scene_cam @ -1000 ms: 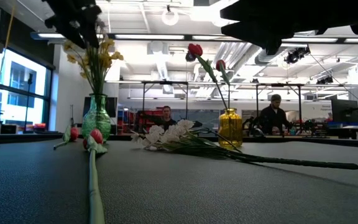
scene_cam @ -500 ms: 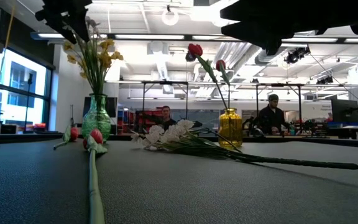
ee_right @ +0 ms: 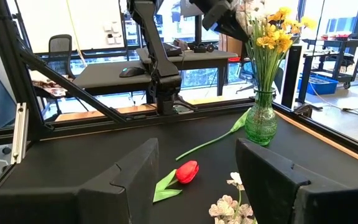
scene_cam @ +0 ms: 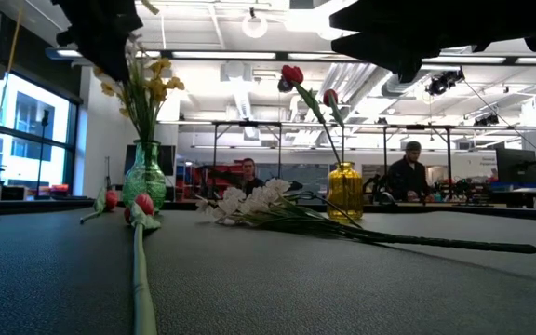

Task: Sort flowers into vase by color
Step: Put the right white flowers into the green vase

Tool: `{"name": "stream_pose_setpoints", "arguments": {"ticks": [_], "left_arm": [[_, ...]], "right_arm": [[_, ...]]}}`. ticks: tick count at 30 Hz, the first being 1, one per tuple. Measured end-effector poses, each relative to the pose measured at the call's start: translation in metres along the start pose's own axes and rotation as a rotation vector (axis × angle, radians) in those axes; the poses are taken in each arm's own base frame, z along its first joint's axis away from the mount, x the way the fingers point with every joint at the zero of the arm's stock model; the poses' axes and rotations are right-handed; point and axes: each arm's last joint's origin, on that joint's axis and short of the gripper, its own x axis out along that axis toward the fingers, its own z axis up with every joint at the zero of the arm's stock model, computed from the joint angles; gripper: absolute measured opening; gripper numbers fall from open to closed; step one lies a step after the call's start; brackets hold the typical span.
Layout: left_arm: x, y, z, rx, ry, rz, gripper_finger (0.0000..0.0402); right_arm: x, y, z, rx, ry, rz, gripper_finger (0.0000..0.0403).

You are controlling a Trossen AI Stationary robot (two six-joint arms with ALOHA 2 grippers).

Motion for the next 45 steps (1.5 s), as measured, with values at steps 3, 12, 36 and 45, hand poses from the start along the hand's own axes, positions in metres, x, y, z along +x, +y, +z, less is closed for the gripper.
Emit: {"name": "stream_pose_setpoints", "arguments": {"ticks": [3, 12, 36, 45], "left_arm": [[0.004, -0.002, -0.002, 0.011, -0.003, 0.001, 0.0056], [0.012, -0.01, -0.002, 0.021, -0.041, -0.05, 0.0005], [0.008, -0.009, -0.005, 0.014, 0.065, -0.17, 0.0094], [-0.029, 0.008, 0.018, -0.016, 0.037, -0.218, 0.0146]], "right_arm": [[0.0, 0.0, 0.0, 0.0, 0.0, 0.0, 0.0202], [0.0, 0.0, 0.0, 0.017, 0.002, 0.0, 0.0202], [0.0, 0.001, -0.001, 0.025, 0.007, 0.021, 0.0202], [0.0, 0.001, -0.001, 0.024, 0.008, 0.031, 0.0202]]}}
